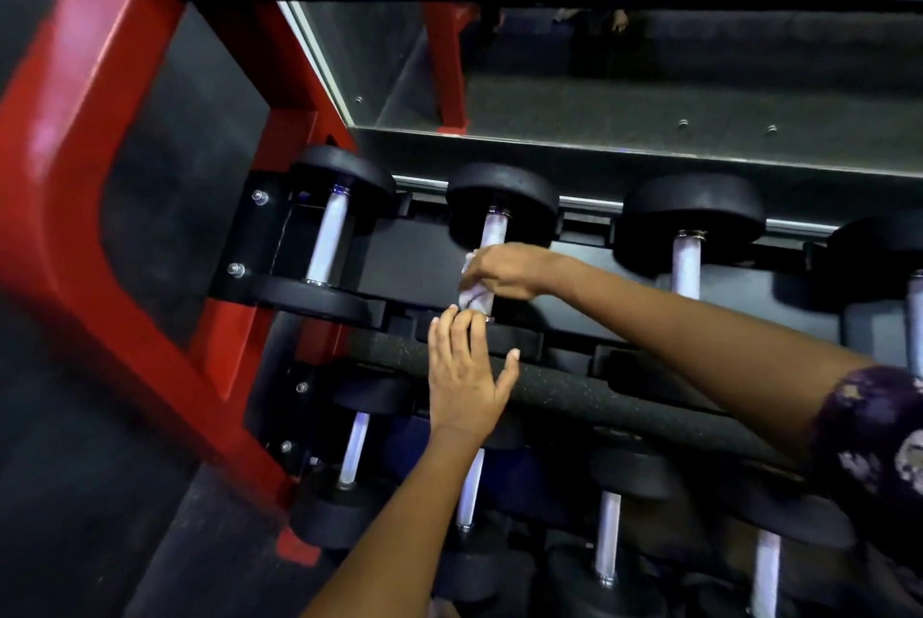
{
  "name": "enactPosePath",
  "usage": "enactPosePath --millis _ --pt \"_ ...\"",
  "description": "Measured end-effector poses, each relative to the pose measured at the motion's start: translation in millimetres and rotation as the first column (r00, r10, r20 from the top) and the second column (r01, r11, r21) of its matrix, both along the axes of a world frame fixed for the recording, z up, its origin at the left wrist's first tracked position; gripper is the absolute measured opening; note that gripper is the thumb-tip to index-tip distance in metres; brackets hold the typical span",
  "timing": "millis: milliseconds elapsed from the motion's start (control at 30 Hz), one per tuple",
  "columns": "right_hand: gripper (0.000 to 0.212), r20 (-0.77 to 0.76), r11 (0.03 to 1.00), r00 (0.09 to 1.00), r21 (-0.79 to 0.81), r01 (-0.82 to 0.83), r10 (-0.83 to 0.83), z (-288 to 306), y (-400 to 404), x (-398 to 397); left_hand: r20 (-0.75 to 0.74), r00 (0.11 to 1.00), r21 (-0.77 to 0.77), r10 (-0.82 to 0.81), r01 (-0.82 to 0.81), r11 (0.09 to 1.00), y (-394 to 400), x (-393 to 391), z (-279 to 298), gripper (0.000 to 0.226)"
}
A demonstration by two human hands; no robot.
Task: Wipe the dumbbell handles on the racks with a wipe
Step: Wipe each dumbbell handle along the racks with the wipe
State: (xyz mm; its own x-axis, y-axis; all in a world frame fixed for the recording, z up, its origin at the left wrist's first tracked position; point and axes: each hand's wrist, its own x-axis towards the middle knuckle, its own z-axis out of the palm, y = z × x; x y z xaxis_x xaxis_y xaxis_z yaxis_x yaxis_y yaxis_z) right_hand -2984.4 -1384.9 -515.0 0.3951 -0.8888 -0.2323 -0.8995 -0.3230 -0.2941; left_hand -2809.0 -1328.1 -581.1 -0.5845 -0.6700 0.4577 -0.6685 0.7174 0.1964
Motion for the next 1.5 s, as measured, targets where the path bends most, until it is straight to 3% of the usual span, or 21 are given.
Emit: enactPosePath --millis 133,300,433,633,767,900,1033,1167,1267,1333,1433,1500 --pt "0.027 -0.339 0.985 0.937 -0.174 0.019 -0.078 13 -25 -18 -0.002 1.000 -0.012 0.002 -0.002 1.000 0 -1 -1 0.048" --pt "0.033 -0.366 0.992 0.922 0.052 -0.114 0.125 8 -12 6 0.006 1.000 -0.009 -0.015 0.015 1.000 0 1 0 0.050" --pt "0.034 -0.626 0.987 0.767 0.024 -0.160 0.140 29 -31 -4 0.014 1.000 -0.013 -0.010 0.010 1.000 -1 2 0 0.048" --pt "0.054 -0.479 0.968 0.842 0.110 -0.224 0.249 8 5 10 0.021 1.000 -0.016 -0.004 0.005 1.000 -1 2 -2 0.050" --pt "0.048 -0.593 0.982 0.794 -0.022 -0.185 0.136 15 -2 -1 0.013 1.000 -0.019 0.004 -0.004 1.000 0 2 -1 0.049" --pt "0.052 -0.532 0.970 0.817 0.039 -0.238 0.222 5 9 3 0.007 1.000 -0.024 -0.004 0.004 1.000 0 0 -1 0.049" --pt "0.045 -0.570 0.974 0.818 -0.135 -0.182 0.074 9 2 -15 -0.003 1.000 -0.034 0.001 -0.001 0.999 -1 0 -2 0.049" --pt "0.049 -0.566 0.938 0.786 -0.062 -0.342 0.249 -9 16 -4 -0.016 1.000 -0.027 0.000 0.000 1.000 0 0 -2 0.048" --pt "0.050 -0.580 0.938 0.809 -0.221 -0.266 0.093 -2 -1 -23 -0.006 1.000 -0.032 -0.003 0.003 0.999 0 0 -3 0.049" --pt "0.044 -0.591 0.955 0.805 -0.215 -0.203 0.038 -6 -7 -23 0.003 1.000 -0.042 -0.008 0.008 0.999 -1 1 -2 0.049" --pt "0.041 -0.627 0.932 0.768 -0.189 -0.310 0.128 -19 5 -6 -0.001 1.000 -0.048 -0.012 0.012 0.999 -1 1 -3 0.049" --pt "0.041 -0.590 0.930 0.800 -0.220 -0.293 0.112 -17 2 -11 0.002 1.000 -0.046 -0.009 0.009 0.999 -1 0 -3 0.050"
